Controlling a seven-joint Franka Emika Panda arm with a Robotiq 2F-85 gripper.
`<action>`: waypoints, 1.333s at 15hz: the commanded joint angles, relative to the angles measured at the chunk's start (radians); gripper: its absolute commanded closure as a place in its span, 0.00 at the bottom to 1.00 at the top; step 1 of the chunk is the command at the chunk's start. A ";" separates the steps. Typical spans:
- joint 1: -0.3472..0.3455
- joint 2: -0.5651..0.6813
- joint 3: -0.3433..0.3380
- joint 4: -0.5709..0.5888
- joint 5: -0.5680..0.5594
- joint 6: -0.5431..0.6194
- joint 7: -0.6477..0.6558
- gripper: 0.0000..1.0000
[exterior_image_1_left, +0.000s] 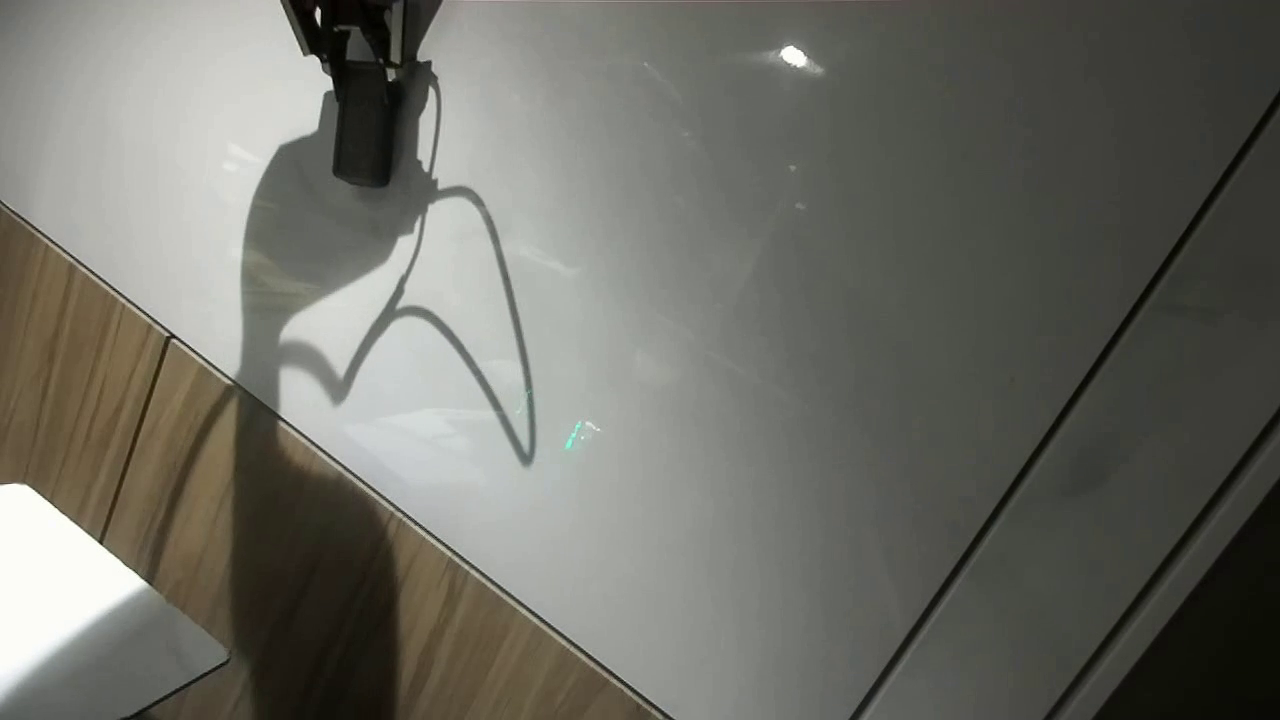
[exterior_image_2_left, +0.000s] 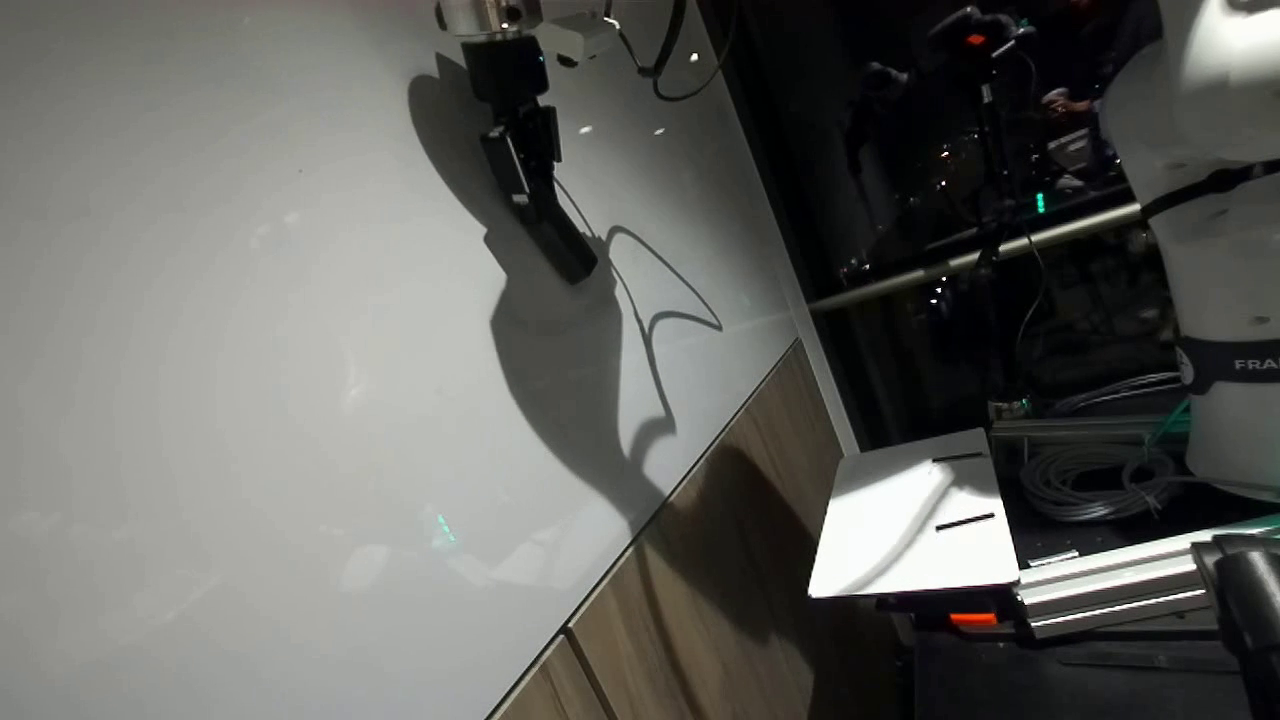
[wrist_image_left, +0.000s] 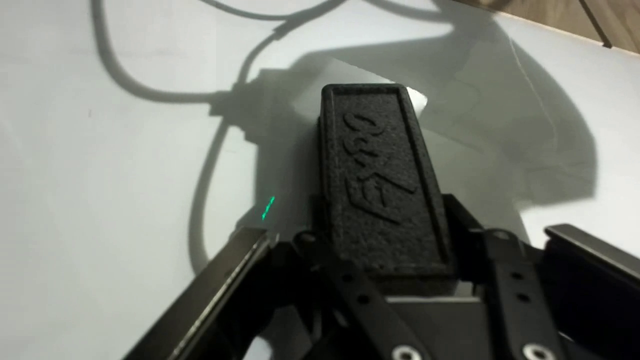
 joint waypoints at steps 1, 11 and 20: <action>-0.040 -0.038 -0.046 -0.110 -0.002 0.059 0.011 0.69; -0.068 -0.150 -0.059 -0.495 0.042 0.138 0.129 0.69; -0.129 -0.120 -0.088 -0.723 0.055 0.208 0.182 0.69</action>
